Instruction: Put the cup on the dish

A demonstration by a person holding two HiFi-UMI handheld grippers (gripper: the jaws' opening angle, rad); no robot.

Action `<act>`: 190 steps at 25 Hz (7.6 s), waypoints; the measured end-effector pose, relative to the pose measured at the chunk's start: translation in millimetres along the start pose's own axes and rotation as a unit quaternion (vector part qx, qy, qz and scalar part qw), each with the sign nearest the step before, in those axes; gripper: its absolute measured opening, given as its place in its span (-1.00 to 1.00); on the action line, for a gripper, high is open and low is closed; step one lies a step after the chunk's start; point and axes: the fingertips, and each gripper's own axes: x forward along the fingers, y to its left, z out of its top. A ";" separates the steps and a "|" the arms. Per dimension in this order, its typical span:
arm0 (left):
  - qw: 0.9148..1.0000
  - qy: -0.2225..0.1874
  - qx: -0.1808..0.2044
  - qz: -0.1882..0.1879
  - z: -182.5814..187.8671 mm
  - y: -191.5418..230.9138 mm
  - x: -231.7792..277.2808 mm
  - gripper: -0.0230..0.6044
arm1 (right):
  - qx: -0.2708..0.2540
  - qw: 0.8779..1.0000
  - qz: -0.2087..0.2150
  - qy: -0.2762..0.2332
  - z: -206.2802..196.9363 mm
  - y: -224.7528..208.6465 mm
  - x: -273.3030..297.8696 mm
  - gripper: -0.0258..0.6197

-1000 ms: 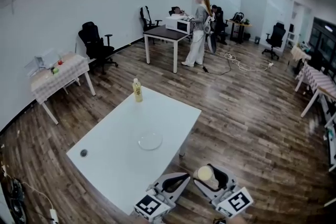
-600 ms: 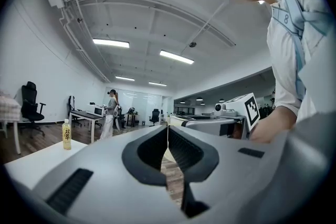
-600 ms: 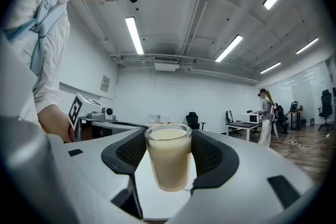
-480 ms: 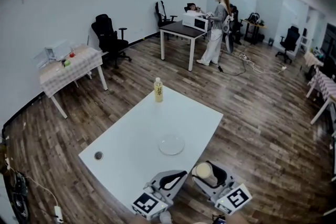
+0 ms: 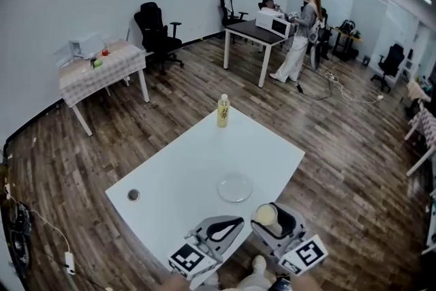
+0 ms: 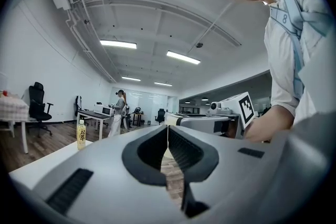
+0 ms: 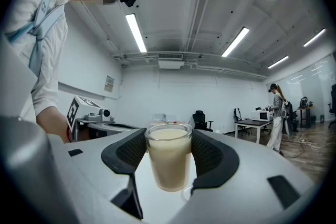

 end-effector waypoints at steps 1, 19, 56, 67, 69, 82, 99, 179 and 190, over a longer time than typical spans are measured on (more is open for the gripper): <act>1.000 0.001 -0.001 0.002 -1.9 2.4 3.0 -0.91 | 0.001 1.000 0.006 -0.001 -0.5 -2.6 3.3 -0.05; 0.992 0.013 -0.015 0.125 -34.0 80.9 59.1 -0.91 | 0.025 0.990 0.134 0.034 -49.2 -77.0 79.6 -0.05; 0.976 0.012 -0.048 0.211 -155.4 158.5 66.4 -0.91 | 0.043 0.985 0.150 0.078 -220.9 -112.5 161.1 -0.05; 0.976 0.010 -0.064 0.210 -166.2 172.5 73.9 -0.91 | 0.029 0.984 0.152 0.086 -233.5 -115.7 168.5 -0.05; 0.975 0.010 -0.065 0.212 -167.9 176.8 73.7 -0.91 | 0.028 0.984 0.151 0.089 -236.0 -116.7 169.7 -0.05; 0.975 0.017 -0.069 0.210 -171.7 179.5 74.9 -0.91 | -0.006 0.977 0.165 0.133 -251.1 -108.9 172.7 -0.05; 0.973 0.023 -0.074 0.217 -169.5 175.4 73.8 -0.91 | 0.009 0.976 0.179 0.126 -249.3 -108.3 167.5 -0.04; 0.998 0.037 0.009 0.042 -27.0 72.0 2.0 -0.91 | -0.019 0.997 0.072 0.033 -46.9 -0.3 84.7 -0.83; 0.999 0.031 0.035 0.020 -15.2 62.6 -10.6 -0.91 | -0.026 0.997 0.073 0.018 -33.8 23.2 65.9 -0.83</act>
